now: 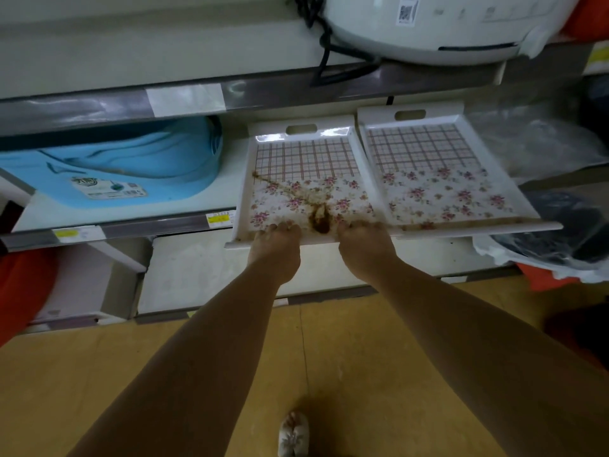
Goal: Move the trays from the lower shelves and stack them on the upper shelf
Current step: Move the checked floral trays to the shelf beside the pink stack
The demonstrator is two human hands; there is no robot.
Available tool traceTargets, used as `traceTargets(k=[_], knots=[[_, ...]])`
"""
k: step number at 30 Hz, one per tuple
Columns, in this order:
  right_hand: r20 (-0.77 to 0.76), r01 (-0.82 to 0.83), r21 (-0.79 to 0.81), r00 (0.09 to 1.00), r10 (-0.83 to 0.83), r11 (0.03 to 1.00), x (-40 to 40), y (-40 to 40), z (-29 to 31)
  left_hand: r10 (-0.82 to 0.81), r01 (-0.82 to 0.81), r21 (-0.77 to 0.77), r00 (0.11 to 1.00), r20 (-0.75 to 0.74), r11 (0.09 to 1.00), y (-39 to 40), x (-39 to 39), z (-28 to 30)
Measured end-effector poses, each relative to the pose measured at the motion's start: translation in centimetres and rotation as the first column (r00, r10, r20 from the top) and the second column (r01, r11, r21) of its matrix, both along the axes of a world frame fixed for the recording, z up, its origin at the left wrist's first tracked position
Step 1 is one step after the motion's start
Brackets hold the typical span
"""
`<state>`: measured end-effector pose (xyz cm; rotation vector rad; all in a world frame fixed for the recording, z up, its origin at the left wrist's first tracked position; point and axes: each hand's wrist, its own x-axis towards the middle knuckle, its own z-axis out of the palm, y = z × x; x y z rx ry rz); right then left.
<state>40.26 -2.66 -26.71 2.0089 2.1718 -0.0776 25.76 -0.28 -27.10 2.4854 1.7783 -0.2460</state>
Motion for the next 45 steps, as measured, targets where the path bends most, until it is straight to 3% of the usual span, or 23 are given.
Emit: traceTargets(k=[12, 21, 31, 39, 45], knots=[[-0.082, 0.021, -0.001, 0.996, -0.021, 1.0, -0.1, 1.3, 4.9, 0.009, -0.003, 0.075, 0.997, -0.075, 0.997, 1.6, -0.5, 4.3], [-0.025, 0.085, 0.021, 0.996, -0.085, 0.996, -1.0, 2.3, 8.4, 0.01, -0.007, 0.129, 1.0, -0.023, 0.992, 2.2, -0.6, 7.5], [-0.031, 0.039, 0.131, 0.999, -0.036, 0.991, -0.9, 0.6, 12.8, -0.009, 0.006, 0.123, 1.0, 0.026, 0.992, 1.1, -1.4, 12.7], [-0.022, 0.006, 0.14, 1.0, -0.003, 0.99, -0.7, -3.3, 17.4, 0.018, -0.022, 0.1, 0.999, 0.036, 0.995, -2.9, -1.5, 16.9], [0.001, -0.109, 0.121, 0.994, 0.11, 0.987, 0.1, -9.3, 20.9, 0.061, -0.07, 0.114, 0.995, 0.08, 0.991, -9.8, -1.3, 20.3]])
